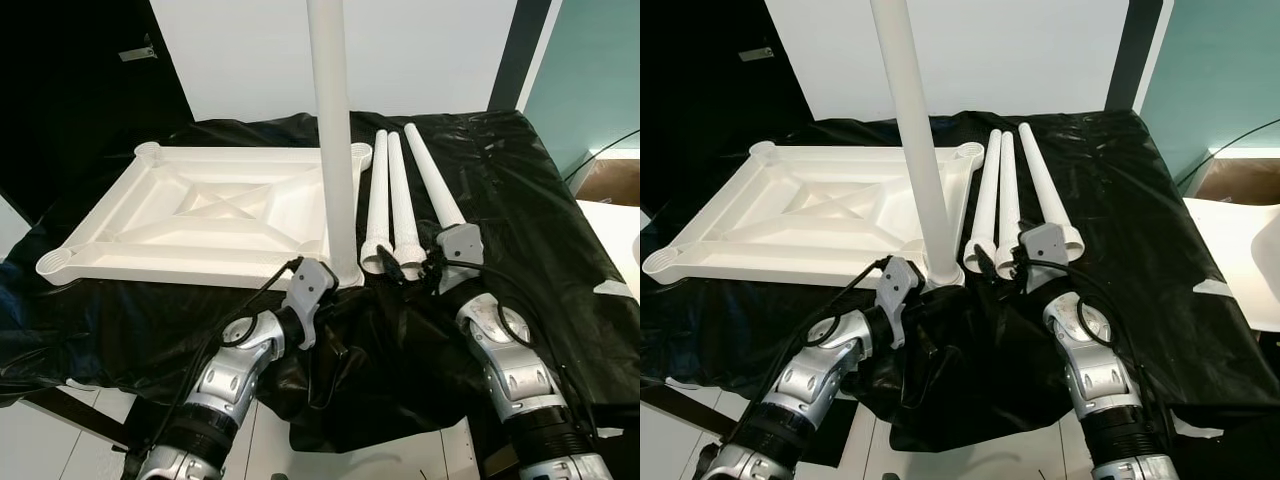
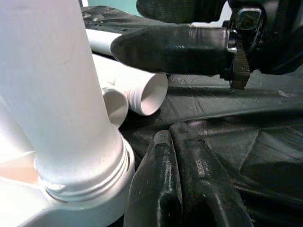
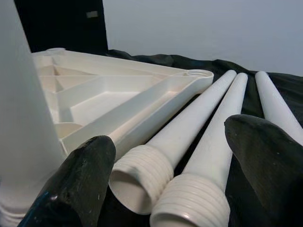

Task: Building children table

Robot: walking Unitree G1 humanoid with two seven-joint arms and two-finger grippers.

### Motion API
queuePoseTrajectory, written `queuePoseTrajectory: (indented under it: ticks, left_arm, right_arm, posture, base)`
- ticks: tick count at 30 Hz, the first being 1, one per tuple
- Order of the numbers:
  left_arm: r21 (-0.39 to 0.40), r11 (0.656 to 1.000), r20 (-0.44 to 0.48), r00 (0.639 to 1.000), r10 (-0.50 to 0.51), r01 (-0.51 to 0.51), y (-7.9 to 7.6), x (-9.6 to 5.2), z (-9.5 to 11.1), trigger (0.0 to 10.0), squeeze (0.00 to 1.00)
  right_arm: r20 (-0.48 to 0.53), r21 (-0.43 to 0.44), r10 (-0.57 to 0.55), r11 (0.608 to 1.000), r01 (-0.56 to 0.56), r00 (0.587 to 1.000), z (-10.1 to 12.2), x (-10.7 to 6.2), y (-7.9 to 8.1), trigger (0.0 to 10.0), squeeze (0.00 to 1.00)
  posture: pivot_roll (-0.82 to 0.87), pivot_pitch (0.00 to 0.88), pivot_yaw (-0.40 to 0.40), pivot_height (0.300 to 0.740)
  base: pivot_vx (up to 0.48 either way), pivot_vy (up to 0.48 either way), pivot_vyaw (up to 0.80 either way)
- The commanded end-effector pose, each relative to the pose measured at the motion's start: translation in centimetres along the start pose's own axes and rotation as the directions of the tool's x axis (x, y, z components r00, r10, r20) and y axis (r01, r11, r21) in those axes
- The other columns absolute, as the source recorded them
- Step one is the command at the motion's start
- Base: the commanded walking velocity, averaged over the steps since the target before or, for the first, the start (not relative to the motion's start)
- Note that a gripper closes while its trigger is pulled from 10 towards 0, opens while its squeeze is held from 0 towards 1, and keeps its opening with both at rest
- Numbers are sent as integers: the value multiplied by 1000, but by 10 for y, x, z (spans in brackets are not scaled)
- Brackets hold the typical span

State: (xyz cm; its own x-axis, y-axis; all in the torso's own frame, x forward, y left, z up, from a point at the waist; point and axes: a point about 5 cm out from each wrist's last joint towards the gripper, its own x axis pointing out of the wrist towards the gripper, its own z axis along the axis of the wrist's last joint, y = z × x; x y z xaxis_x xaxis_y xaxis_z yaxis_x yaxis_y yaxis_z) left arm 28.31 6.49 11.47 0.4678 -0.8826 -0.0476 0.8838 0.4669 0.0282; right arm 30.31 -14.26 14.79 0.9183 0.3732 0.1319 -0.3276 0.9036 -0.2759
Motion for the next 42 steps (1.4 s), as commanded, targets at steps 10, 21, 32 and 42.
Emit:
queuePoseTrajectory:
  ticks: [10, 21, 32, 42]
  left_arm:
    - [3, 1000, 8, 1000, 19, -19, -6, 10, 1, 10000, 0]
    - [4, 983, 71, 980, 184, -184, 11, -3, 7, 10000, 0]
    - [126, 959, -38, 964, 262, -255, 45, -39, 5, 10000, 0]
    - [208, 962, -201, 955, 218, -176, 52, -62, -9, 10000, 0]
  right_arm:
    - [-46, -229, 36, 972, -46, 998, 6, -4, -7, 10000, 0]
    - [-110, -289, -44, 957, 10, 993, -7, -16, -9, 10000, 0]
    - [-107, -223, -4, 975, -20, 994, -10, -11, 6, 10000, 0]
    - [-112, -209, 6, 978, -30, 994, -9, -8, 5, 10000, 0]
  posture:
    - [4, 0, 70, 740]
    - [-8, 0, 77, 740]
    - [16, 0, 72, 740]
    - [32, 0, 68, 740]
  base:
    - [0, 0, 0]
    - [0, 0, 0]
    - [0, 0, 0]
    - [0, 0, 0]
